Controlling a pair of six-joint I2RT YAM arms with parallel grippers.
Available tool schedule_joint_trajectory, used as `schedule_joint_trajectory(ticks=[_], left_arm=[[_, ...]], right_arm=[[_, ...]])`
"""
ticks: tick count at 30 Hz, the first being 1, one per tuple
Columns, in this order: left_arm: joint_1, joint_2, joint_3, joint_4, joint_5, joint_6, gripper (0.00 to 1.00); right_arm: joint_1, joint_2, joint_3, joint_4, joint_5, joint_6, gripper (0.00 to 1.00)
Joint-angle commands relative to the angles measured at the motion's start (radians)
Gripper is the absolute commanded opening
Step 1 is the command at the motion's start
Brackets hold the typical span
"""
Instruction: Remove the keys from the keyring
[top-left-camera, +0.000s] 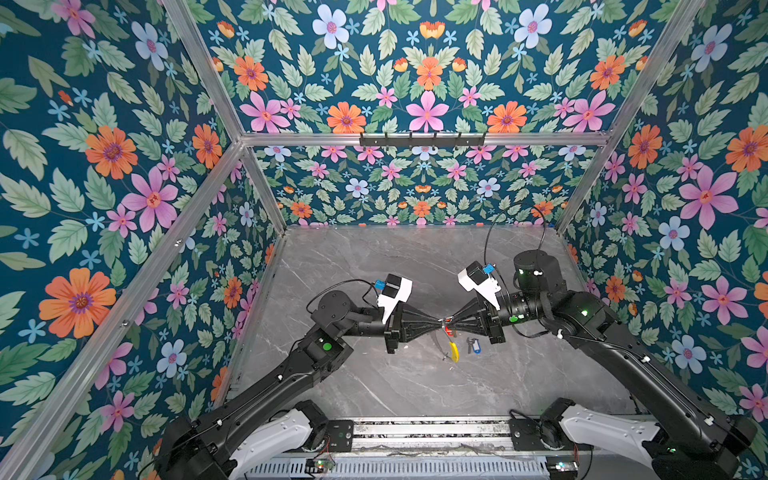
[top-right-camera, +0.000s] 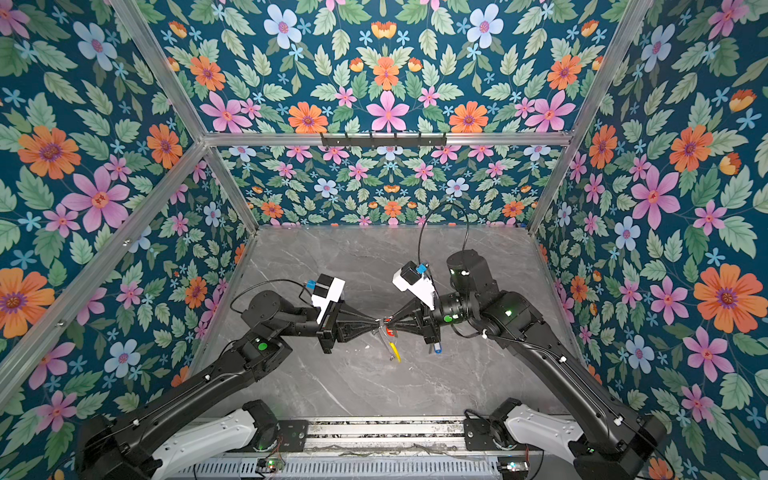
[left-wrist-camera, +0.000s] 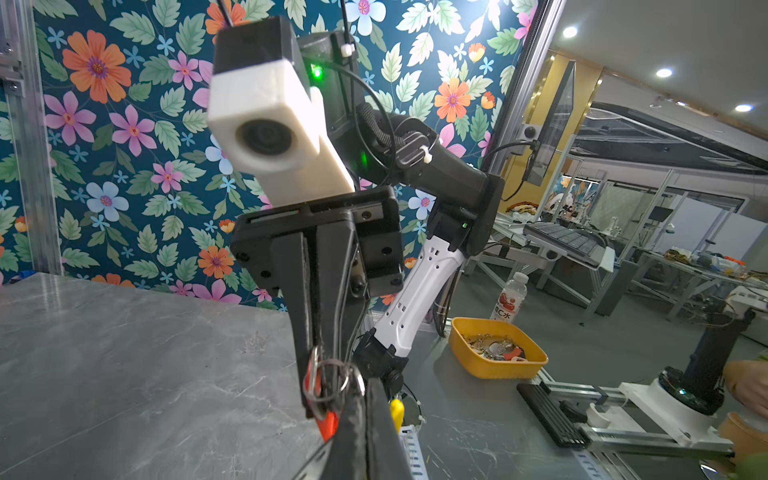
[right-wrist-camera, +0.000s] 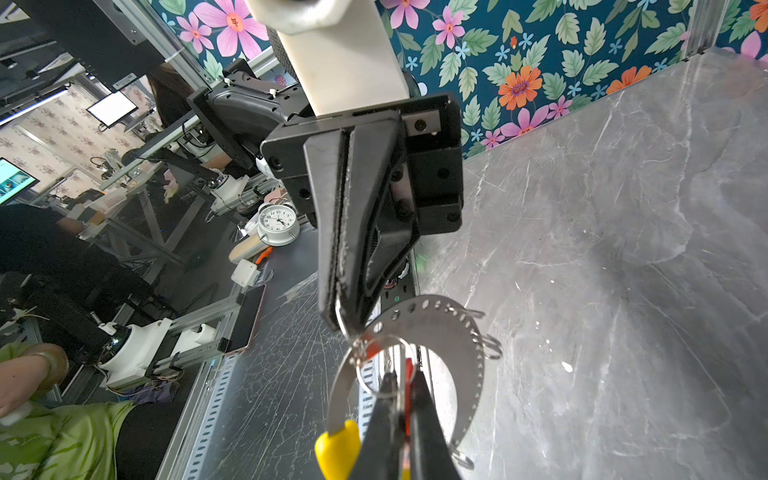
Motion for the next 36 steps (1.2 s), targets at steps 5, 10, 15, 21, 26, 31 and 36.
schedule_joint_trajectory(ticks=[5, 10, 15, 21, 26, 31, 36], left_arm=[[-0.004, -0.012, -0.065, 0.299, -0.118, -0.038, 0.00], [-0.005, 0.016, -0.161, 0.578, -0.312, -0.055, 0.00], [-0.003, 0.073, -0.194, 0.756, -0.356, -0.080, 0.00], [-0.003, 0.159, -0.219, 0.943, -0.396, -0.119, 0.00], [-0.004, 0.206, -0.208, 0.968, -0.389, -0.134, 0.00], [-0.003, 0.191, -0.207, 0.891, -0.402, -0.114, 0.00], [-0.003, 0.178, -0.192, 0.828, -0.391, -0.098, 0.00]], right_arm=[[-0.006, -0.004, -0.050, 0.127, 0.074, 0.097, 0.00], [0.017, -0.030, -0.099, 0.196, 0.152, 0.146, 0.00], [0.060, -0.044, -0.129, 0.211, 0.233, 0.151, 0.00], [0.092, -0.055, -0.193, 0.297, 0.285, 0.196, 0.00], [0.094, -0.071, -0.222, 0.334, 0.318, 0.225, 0.00], [0.094, -0.131, -0.231, 0.322, 0.335, 0.226, 0.28], [0.093, -0.234, -0.222, 0.290, 0.411, 0.212, 0.49]])
